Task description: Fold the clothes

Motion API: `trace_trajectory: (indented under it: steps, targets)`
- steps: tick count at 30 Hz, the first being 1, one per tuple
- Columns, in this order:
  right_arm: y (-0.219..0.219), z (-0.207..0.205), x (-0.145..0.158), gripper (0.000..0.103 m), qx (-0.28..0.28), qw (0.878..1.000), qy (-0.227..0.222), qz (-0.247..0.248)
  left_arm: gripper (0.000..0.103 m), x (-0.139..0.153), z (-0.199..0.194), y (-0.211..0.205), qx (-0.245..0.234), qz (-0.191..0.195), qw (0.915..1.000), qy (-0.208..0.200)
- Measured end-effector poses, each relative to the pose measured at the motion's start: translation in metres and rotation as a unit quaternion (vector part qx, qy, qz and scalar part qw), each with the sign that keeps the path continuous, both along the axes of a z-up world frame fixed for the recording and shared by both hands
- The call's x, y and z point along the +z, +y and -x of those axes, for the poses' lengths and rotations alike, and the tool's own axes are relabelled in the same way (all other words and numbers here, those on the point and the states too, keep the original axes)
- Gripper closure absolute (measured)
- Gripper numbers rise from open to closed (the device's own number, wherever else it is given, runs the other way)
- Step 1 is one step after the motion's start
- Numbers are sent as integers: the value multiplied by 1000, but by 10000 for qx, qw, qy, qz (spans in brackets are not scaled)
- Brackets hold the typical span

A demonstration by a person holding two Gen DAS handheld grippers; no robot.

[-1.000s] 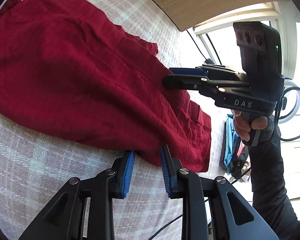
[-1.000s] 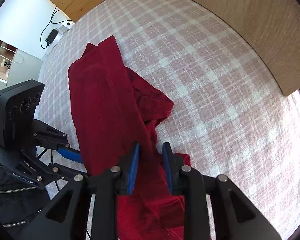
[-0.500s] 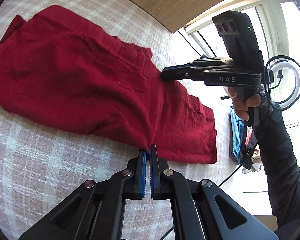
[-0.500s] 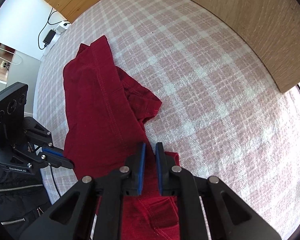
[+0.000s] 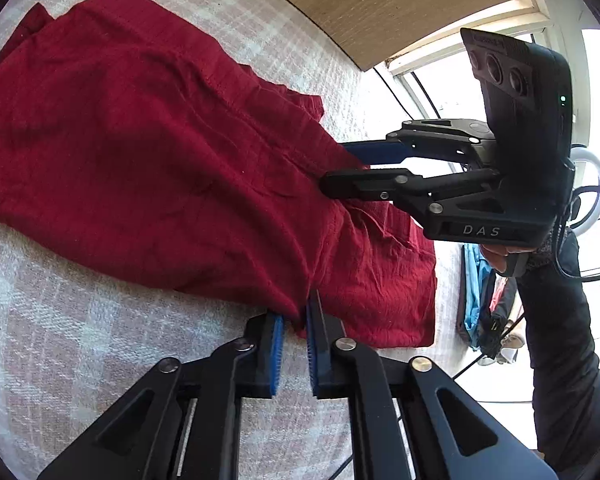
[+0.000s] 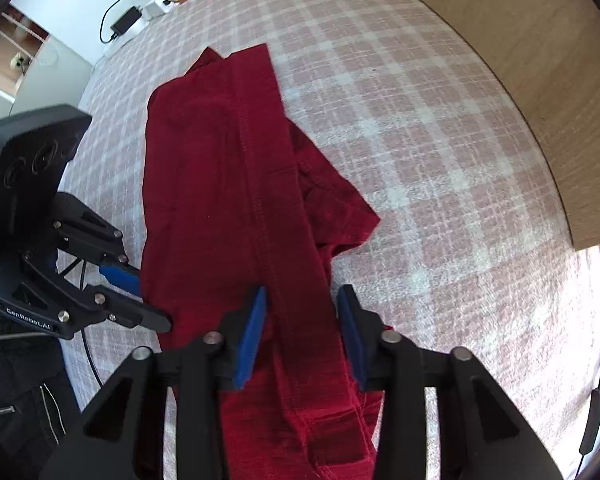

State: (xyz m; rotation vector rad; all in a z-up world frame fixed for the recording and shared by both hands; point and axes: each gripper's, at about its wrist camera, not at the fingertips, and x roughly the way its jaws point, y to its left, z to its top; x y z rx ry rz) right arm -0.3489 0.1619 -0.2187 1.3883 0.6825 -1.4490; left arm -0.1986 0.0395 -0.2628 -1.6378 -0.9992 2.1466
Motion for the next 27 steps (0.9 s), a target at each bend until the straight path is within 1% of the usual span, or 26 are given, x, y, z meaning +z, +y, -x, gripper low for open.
trace_trajectory:
  steps: [1,3,5,7,10,13,15,16,18,20,22,23,25,27]
  targets:
    - [-1,-2,0,86,12,10000,-32,1,100,0,0,0,-2,13,10000,32]
    - [-4,-8,0,90,42,10000,-88,-8,101,4,0,1,-38,94,9999,134]
    - [-5,-7,0,91,-66,9999,-130,-35,101,10,-1,1,-51,135,9996,253]
    - [0,0,2,93,-392,9986,-358,65,101,23,-4,-1,-80,184,9989,434]
    - [13,9,11,93,-884,9930,-667,416,101,44,-8,-5,-123,256,9970,721]
    - [22,12,25,94,-1260,9855,-886,716,101,60,-13,-12,-84,243,9962,827]
    - [30,6,43,94,-1431,9800,-936,1021,101,82,-16,-19,-86,254,9944,1026]
    - [30,3,54,94,-1541,9757,-960,1228,101,97,-18,-23,-152,332,9924,1179]
    - [43,-1,74,94,-1843,9630,-1015,1684,101,129,-20,-31,-292,517,9871,1489]
    - [47,-1,95,94,-2128,9468,-1094,2152,101,159,-15,-43,-495,684,9807,1762]
    - [38,-4,118,94,-2240,9400,-885,2415,101,187,1,-55,-697,960,9734,1960]
    - [33,-5,129,94,-2291,9367,-766,2535,101,199,11,-61,-814,1039,9700,2042]
    - [39,-4,165,94,-2389,9334,-390,2648,101,222,28,-64,-1118,1354,9583,2256]
    - [47,-11,187,94,-2568,9244,-78,2820,101,239,31,-59,-1486,1524,9455,2464]
